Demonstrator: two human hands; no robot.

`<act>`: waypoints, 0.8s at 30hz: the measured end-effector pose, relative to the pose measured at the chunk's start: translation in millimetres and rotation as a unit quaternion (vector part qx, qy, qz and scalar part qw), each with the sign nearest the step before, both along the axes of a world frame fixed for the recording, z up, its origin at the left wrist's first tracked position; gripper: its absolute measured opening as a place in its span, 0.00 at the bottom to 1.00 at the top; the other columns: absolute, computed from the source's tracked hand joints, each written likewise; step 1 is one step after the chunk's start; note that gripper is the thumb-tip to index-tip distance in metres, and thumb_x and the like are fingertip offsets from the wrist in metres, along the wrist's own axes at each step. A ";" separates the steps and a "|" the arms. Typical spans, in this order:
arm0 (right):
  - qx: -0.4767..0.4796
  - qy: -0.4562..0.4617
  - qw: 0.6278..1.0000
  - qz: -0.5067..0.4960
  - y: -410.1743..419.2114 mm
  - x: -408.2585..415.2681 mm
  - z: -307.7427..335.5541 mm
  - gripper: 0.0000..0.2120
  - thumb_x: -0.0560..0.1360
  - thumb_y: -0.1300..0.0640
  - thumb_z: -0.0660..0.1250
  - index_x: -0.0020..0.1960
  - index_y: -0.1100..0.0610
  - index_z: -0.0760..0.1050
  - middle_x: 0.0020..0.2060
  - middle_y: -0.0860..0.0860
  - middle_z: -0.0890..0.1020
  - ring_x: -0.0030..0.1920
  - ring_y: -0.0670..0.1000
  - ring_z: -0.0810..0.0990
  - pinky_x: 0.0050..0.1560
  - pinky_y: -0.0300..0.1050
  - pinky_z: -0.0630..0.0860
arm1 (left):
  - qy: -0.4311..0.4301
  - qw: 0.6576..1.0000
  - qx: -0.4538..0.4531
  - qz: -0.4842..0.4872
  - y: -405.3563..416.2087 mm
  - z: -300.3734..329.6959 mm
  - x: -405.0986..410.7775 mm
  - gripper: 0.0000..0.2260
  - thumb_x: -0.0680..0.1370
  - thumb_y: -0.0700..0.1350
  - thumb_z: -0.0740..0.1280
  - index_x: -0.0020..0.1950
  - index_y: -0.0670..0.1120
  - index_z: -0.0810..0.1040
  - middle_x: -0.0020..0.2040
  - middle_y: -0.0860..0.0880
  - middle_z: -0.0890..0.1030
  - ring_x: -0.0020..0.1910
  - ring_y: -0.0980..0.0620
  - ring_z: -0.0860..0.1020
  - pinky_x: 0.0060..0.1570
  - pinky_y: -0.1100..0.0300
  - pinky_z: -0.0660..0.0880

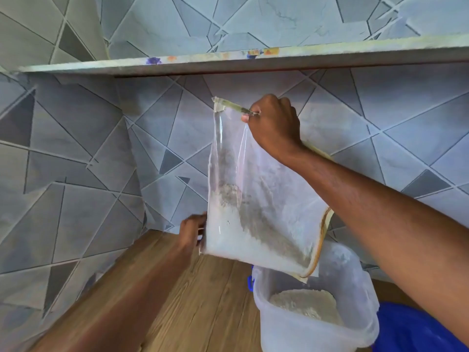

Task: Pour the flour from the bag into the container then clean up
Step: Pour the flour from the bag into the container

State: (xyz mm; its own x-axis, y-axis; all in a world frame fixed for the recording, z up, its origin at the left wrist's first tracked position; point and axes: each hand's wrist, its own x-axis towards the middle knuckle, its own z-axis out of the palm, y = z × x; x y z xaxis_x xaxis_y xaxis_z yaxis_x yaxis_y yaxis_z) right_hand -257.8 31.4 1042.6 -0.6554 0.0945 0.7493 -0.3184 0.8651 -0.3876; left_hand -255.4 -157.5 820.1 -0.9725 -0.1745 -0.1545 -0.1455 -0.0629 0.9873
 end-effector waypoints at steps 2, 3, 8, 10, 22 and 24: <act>-0.007 0.003 1.000 0.000 0.1 1.1 -1.0 0.11 0.77 0.48 0.69 0.41 0.53 0.75 0.48 0.58 0.82 0.50 0.62 0.77 0.43 0.46 0.64 | -0.080 0.996 0.034 -0.002 -8.4 -33.9 5.9 0.11 0.82 0.51 0.63 0.47 0.46 0.79 0.49 0.44 0.81 0.47 0.45 0.77 0.52 0.52 0.71; -0.009 0.006 1.000 -0.001 -0.3 1.7 -0.5 0.10 0.77 0.48 0.69 0.43 0.55 0.78 0.49 0.58 0.82 0.51 0.62 0.77 0.43 0.46 0.64 | -0.103 0.993 0.057 -0.014 -13.7 -48.2 5.0 0.12 0.82 0.54 0.63 0.49 0.45 0.79 0.50 0.42 0.81 0.48 0.44 0.77 0.52 0.52 0.70; -0.035 0.002 0.999 -0.011 2.4 5.9 1.9 0.11 0.78 0.49 0.70 0.53 0.56 0.81 0.55 0.58 0.81 0.58 0.62 0.77 0.47 0.46 0.66 | -0.092 0.968 0.234 -0.002 -25.2 -85.2 4.0 0.06 0.82 0.43 0.65 0.51 0.42 0.79 0.45 0.42 0.79 0.39 0.47 0.76 0.39 0.55 0.70; -0.056 -0.003 0.998 -0.014 5.7 5.4 2.1 0.11 0.77 0.48 0.70 0.53 0.56 0.80 0.56 0.57 0.81 0.59 0.62 0.77 0.48 0.46 0.66 | -0.066 0.951 0.301 0.021 -25.3 -89.6 8.1 0.04 0.81 0.37 0.66 0.51 0.39 0.81 0.46 0.41 0.81 0.41 0.48 0.77 0.38 0.57 0.77; -0.113 -0.024 0.992 -0.058 50.9 4.9 -0.9 0.13 0.76 0.46 0.71 0.52 0.55 0.80 0.57 0.55 0.80 0.61 0.60 0.75 0.51 0.47 0.67 | 0.007 0.962 0.270 0.026 -7.0 -89.2 11.1 0.11 0.81 0.30 0.63 0.41 0.40 0.80 0.50 0.42 0.82 0.46 0.48 0.80 0.46 0.59 0.83; -0.118 -0.019 0.991 -0.062 58.6 5.8 -2.6 0.14 0.76 0.45 0.71 0.50 0.56 0.80 0.55 0.55 0.81 0.59 0.59 0.75 0.49 0.45 0.65 | 0.016 0.969 0.244 0.020 0.3 -80.4 10.1 0.11 0.82 0.32 0.62 0.41 0.41 0.77 0.50 0.43 0.83 0.48 0.46 0.80 0.52 0.52 0.79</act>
State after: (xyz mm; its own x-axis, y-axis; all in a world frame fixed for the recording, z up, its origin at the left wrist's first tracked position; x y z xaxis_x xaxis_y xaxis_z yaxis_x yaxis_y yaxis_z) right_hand -252.0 90.0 1040.0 -0.6553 0.3455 0.6717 -0.1962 0.7809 -0.5931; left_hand -245.4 -157.3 739.7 -0.9721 -0.1256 -0.1980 -0.1031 -0.5294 0.8421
